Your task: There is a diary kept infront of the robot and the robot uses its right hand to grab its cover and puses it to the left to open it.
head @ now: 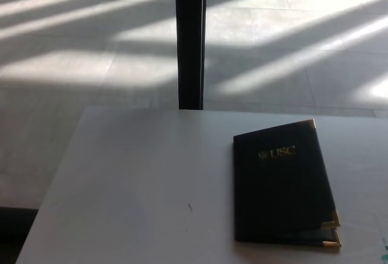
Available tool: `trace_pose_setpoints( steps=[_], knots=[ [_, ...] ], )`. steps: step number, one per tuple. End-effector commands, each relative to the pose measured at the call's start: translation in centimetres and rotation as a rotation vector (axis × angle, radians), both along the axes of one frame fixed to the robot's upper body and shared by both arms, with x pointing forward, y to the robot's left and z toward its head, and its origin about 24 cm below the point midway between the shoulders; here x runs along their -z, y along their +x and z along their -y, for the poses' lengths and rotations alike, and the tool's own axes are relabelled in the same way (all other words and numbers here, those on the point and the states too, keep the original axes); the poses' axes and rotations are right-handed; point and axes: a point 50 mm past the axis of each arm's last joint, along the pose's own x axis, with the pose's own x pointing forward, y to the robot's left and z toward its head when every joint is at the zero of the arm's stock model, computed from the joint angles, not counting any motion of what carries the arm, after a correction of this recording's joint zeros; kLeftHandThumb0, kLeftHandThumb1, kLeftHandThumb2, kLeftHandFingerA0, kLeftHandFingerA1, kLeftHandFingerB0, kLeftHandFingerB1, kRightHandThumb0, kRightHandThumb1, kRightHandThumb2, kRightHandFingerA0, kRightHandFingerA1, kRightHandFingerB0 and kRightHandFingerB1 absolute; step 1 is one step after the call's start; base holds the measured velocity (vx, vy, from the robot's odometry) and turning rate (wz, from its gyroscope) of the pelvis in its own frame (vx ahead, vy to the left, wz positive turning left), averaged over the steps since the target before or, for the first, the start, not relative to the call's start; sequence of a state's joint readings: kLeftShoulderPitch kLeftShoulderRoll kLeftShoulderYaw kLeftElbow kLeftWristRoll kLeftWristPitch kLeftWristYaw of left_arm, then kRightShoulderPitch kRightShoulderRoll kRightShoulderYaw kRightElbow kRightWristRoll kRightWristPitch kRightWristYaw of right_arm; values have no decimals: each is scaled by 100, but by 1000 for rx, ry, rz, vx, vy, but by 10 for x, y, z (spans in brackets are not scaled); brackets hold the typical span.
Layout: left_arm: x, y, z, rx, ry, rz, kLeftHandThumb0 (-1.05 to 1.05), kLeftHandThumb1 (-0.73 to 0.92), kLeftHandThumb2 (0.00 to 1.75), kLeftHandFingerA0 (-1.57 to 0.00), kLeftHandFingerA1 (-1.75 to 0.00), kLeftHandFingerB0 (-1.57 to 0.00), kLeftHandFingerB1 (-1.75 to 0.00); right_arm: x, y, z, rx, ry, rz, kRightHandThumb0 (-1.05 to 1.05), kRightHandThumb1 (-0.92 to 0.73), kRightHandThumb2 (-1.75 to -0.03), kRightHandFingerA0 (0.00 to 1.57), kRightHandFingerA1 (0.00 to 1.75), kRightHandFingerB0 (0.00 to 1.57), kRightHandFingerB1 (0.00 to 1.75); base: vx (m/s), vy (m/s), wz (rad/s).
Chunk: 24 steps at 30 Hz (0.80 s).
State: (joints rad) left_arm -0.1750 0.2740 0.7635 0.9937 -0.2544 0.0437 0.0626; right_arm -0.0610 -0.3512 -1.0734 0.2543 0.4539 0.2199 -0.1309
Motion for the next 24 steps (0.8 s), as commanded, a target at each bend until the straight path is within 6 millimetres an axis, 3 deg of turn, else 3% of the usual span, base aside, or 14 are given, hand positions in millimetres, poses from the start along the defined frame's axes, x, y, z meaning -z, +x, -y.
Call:
trace_pose_setpoints(
  steps=[1,7,9,10,11,12,16,18,20,21,23,24],
  knots=[
    [-9,-7,-18,-172,-34,66,-82,92,160,-86,-134,-32,-99,-73,34,-6,-35,70,290,-72,-87,-66,64,51,49,42,0,0,0],
    [-8,-11,-18,-188,-36,61,-83,92,160,-100,-142,-38,-104,-86,56,-23,-91,100,321,-73,-81,-67,63,60,48,47,0,0,0],
    [-9,-11,-18,-187,-39,63,-81,92,160,-83,-132,-31,-100,-85,66,-30,-141,97,314,-72,-83,-67,61,62,47,48,0,0,0],
    [-8,-11,-18,-185,-40,67,-83,92,160,-86,-135,-34,-102,-84,71,-35,-158,100,311,-70,-85,-66,61,60,50,48,0,0,0],
    [-8,-11,-18,-189,-44,69,-82,92,160,-77,-130,-36,-103,-84,83,-45,-195,110,304,-73,-67,-99,55,66,47,59,0,0,0],
    [-8,-11,-18,-190,-44,65,-83,92,160,-82,-133,-39,-105,-83,88,-52,-265,103,327,-72,-87,-68,51,61,40,49,0,0,0],
    [-8,-12,-19,-198,-42,54,-79,92,159,-82,-131,-46,-107,-78,103,-74,-341,112,308,-80,-86,-66,40,50,32,42,0,0,0],
    [-8,-13,-20,-190,-34,51,-79,92,159,-79,-131,-41,-104,-70,114,-95,-400,130,281,-80,-89,-66,36,46,26,37,0,0,0],
    [-8,-13,-20,-193,-35,52,-80,92,160,-75,-129,-35,-102,-68,117,-101,-425,141,279,-77,-92,-67,32,45,23,37,0,0,0],
    [-7,-14,-20,-208,-35,37,-79,92,159,-75,-128,-36,-102,-57,126,-118,-484,165,250,-71,-92,-76,28,43,17,35,0,0,0],
    [-6,-16,-20,-208,-35,30,-79,92,159,-77,-129,-37,-103,-52,129,-124,-497,172,235,-69,-92,-77,28,44,17,35,0,0,0],
    [-6,-16,-20,-204,-34,30,-80,92,160,-71,-127,-34,-102,-48,131,-127,-505,179,229,-68,-92,-78,28,44,18,35,0,0,0]
  ],
)
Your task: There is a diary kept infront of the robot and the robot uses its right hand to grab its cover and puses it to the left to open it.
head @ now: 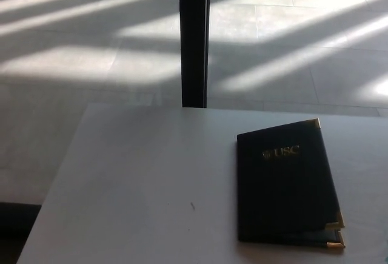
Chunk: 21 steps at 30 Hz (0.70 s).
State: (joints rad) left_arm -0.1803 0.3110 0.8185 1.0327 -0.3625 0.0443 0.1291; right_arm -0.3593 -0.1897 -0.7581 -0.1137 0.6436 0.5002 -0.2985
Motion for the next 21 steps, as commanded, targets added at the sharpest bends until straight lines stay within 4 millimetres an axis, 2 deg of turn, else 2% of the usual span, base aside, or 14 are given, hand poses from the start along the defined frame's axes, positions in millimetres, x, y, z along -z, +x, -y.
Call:
trace_pose_setpoints(
  steps=[1,2,4,7,8,9,10,11,13,14,15,17,18,21],
  knots=[
    [-2,-5,-6,-30,3,-11,-81,92,160,-74,-128,-32,-101,20,10,-23,-72,43,-63,-67,-92,-79,28,44,18,35,0,0,0],
    [-2,-5,-6,-33,1,-4,-82,92,160,-86,-135,-36,-104,24,12,-27,-92,50,-69,-67,-92,-81,27,45,16,36,0,0,0],
    [-5,-1,-7,-31,4,4,-81,92,159,-90,-137,-43,-106,31,15,-33,-106,70,-78,-69,-92,-80,31,48,21,37,0,0,0],
    [-6,-1,-7,-28,5,-1,-81,92,159,-81,-133,-30,-99,42,19,-44,-136,86,-101,-70,-92,-80,29,44,20,35,0,0,0],
    [-6,-1,-8,-28,7,0,-81,92,159,-87,-135,-40,-105,46,20,-48,-153,85,-107,-72,-92,-79,29,48,19,39,0,0,0],
    [-6,-1,-8,-34,6,1,-81,92,159,-87,-135,-40,-105,48,20,-50,-158,85,-112,-72,-92,-79,29,48,19,39,0,0,0],
    [-6,0,-8,-26,7,-6,-81,92,160,-74,-128,-33,-101,54,21,-57,-189,84,-130,-74,-92,-78,29,50,19,39,0,0,0],
    [-6,0,-8,-27,12,-9,-81,92,160,-80,-132,-47,-109,58,21,-60,-191,81,-148,-75,-92,-76,33,51,22,40,0,0,0],
    [-6,1,-7,-19,16,-8,-81,92,160,-76,-130,-41,-106,64,22,-68,-216,80,-172,-76,-92,-73,38,55,26,41,0,0,0],
    [-6,1,-7,-22,16,-12,-80,92,159,-90,-136,-48,-109,65,22,-69,-220,80,-175,-77,-92,-73,40,57,27,42,0,0,0],
    [-6,1,-7,-28,15,-15,-81,92,159,-93,-138,-43,-106,68,22,-73,-237,82,-179,-76,-92,-73,38,56,26,42,0,0,0],
    [-6,0,-8,-28,9,-6,-82,92,159,-87,-136,-38,-105,72,22,-79,-259,89,-186,-78,-92,-72,38,56,26,42,0,0,0],
    [-5,-1,-8,-24,11,-5,-83,92,160,-75,-129,-35,-103,77,22,-86,-279,91,-202,-76,-92,-73,38,55,27,41,0,0,0],
    [-5,-1,-8,-32,6,-3,-83,92,160,-75,-129,-39,-105,85,22,-95,-310,94,-221,-79,-92,-72,36,53,27,41,0,0,0]
  ],
)
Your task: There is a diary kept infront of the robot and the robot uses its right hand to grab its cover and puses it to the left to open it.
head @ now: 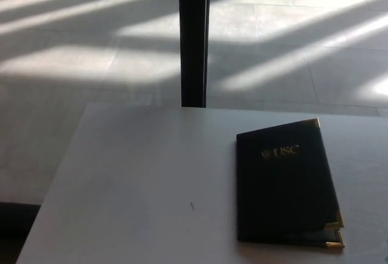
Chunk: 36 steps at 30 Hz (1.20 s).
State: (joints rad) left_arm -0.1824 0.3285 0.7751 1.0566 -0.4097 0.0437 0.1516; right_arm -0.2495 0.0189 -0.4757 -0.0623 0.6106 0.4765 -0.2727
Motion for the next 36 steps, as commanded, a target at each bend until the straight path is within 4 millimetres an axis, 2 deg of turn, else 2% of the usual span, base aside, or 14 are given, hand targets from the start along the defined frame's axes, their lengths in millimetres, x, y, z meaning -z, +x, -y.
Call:
trace_pose_setpoints(
  steps=[1,4,6,7,8,12,13,18,20,25,28,30,35,36],
  knots=[
    [-6,-1,-7,-9,23,10,-81,92,160,-71,-127,-30,-100,17,-3,-14,-32,-9,-32,-79,-92,-72,38,55,29,42,0,0,0],
    [-6,0,-7,-15,19,11,-81,92,160,-86,-135,-34,-102,26,-4,-24,-55,10,-55,-80,-92,-72,38,61,29,42,0,0,0],
    [-6,1,-6,-3,21,14,-81,92,160,-77,-130,-30,-101,31,-3,-30,-72,-2,-65,-80,-92,-73,40,63,30,45,0,0,0],
    [-6,1,-6,-13,19,15,-82,92,160,-87,-136,-34,-103,34,-4,-33,-79,-3,-75,-77,-75,-111,40,67,28,55,0,0,0],
    [-6,1,-6,-12,21,10,-81,92,159,-90,-137,-36,-103,36,-4,-35,-86,-7,-83,-80,-92,-74,44,64,32,44,0,0,0],
    [-5,0,-6,-10,16,9,-80,92,159,-81,-132,-31,-100,45,-6,-45,-108,23,-97,-80,-92,-73,39,61,29,43,0,0,0],
    [-6,1,-6,-18,19,8,-79,92,159,-85,-134,-49,-110,47,-6,-46,-109,26,-101,-80,-92,-73,37,60,28,43,0,0,0],
    [-6,1,-6,-22,11,17,-82,92,160,-76,-130,-25,-98,54,-8,-51,-109,63,-116,-80,-92,-74,37,58,28,44,0,0,0],
    [-6,0,-6,-18,17,13,-81,92,160,-83,-133,-35,-102,55,-8,-54,-99,68,-123,-77,-92,-74,37,55,28,41,0,0,0],
    [-6,1,-7,-20,20,7,-81,92,159,-83,-133,-30,-100,57,-6,-61,-72,91,-145,-75,-92,-75,41,55,31,41,0,0,0],
    [-7,0,-7,-8,22,15,-80,92,160,-72,-128,-23,-96,60,-6,-72,-75,102,-149,-76,-92,-75,41,57,31,42,0,0,0],
    [-7,0,-7,-17,19,12,-81,92,160,-91,-138,-33,-102,57,-4,-84,-88,122,-141,-78,-92,-72,42,56,35,43,0,0,0],
    [-6,1,-7,-9,32,-9,-84,92,161,-95,-140,-42,-107,40,4,-117,-201,111,-99,-72,-92,-75,41,54,29,39,0,0,0],
    [-6,0,-7,-9,31,-8,-83,92,160,-84,-134,-32,-101,37,4,-121,-217,106,-93,-72,-92,-75,42,54,30,39,0,0,0]
  ],
)
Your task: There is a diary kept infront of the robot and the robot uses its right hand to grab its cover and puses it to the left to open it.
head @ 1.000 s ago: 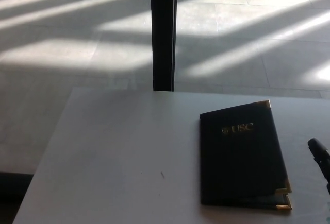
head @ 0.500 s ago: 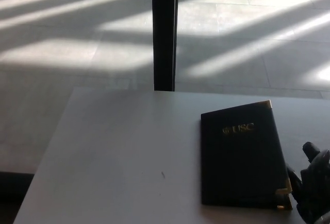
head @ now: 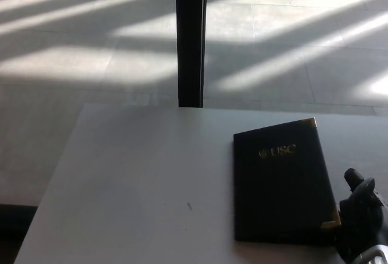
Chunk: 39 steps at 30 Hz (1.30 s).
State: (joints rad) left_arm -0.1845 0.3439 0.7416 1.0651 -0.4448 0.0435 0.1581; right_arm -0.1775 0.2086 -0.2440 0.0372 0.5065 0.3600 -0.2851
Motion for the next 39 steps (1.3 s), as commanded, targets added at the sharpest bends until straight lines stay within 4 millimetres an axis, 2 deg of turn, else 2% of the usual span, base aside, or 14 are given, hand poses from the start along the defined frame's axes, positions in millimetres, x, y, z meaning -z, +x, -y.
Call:
trace_pose_setpoints(
  steps=[1,4,5,6,9,20,21,22,23,24,26,34,36,39],
  knots=[
    [-4,-2,-6,-10,31,-10,-83,92,160,-84,-134,-32,-101,-12,4,-41,-66,57,26,-72,-92,-75,42,54,30,39,0,0,0],
    [-4,-2,-6,-16,24,-5,-82,92,160,-84,-135,-35,-103,-24,5,-60,-141,38,66,-72,-92,-74,42,57,32,43,0,0,0],
    [-4,-2,-6,-14,24,-2,-82,92,160,-79,-132,-30,-100,-25,5,-63,-151,32,68,-72,-78,-111,41,63,29,53,0,0,0],
    [-4,-2,-6,-5,26,1,-82,92,160,-69,-126,-25,-98,-26,3,-67,-168,30,66,-73,-92,-76,43,57,31,41,0,0,0],
    [-4,-3,-6,-9,28,-6,-85,92,161,-77,-132,-49,-113,-27,0,-73,-213,18,65,-75,-92,-77,40,59,28,44,0,0,0],
    [-6,2,-6,-13,30,-12,-80,92,159,-84,-133,-23,-94,-7,-19,-92,-269,18,-18,-74,-92,-76,40,64,32,44,0,0,0],
    [-6,3,-6,-7,30,-9,-80,92,159,-89,-136,-23,-95,-7,-19,-95,-279,17,-14,-73,-78,-111,40,67,28,54,0,0,0],
    [-6,3,-5,-5,30,-9,-80,92,159,-91,-136,-24,-95,-7,-19,-95,-277,17,-13,-76,-92,-71,45,61,33,44,0,0,0],
    [-6,5,-5,-4,24,-9,-80,92,160,-93,-138,-29,-99,-8,-19,-100,-297,-23,-5,-72,-77,-112,41,67,28,55,0,0,0],
    [-6,6,-4,-2,24,-9,-80,92,160,-89,-136,-33,-101,-8,-19,-102,-307,-33,-2,-78,-92,-78,45,65,29,46,0,0,0],
    [-7,6,-4,3,29,-11,-80,92,160,-87,-135,-32,-100,-9,-17,-104,-325,-48,9,-78,-92,-78,44,66,28,46,0,0,0],
    [-11,10,-6,-4,34,-7,-81,92,159,-96,-140,-33,-101,-28,25,-113,-466,-343,85,-78,-91,-78,37,67,22,46,-6,0,1],
    [-12,13,-5,4,31,1,-82,92,160,-91,-138,-41,-107,-37,38,-112,-473,-443,108,-73,-79,-111,39,68,23,55,-11,-1,4],
    [-11,13,-5,16,33,-8,-82,92,160,-76,-130,-28,-100,-50,55,-112,-501,-568,150,-77,-92,-75,41,66,28,49,36,3,7]
  ],
)
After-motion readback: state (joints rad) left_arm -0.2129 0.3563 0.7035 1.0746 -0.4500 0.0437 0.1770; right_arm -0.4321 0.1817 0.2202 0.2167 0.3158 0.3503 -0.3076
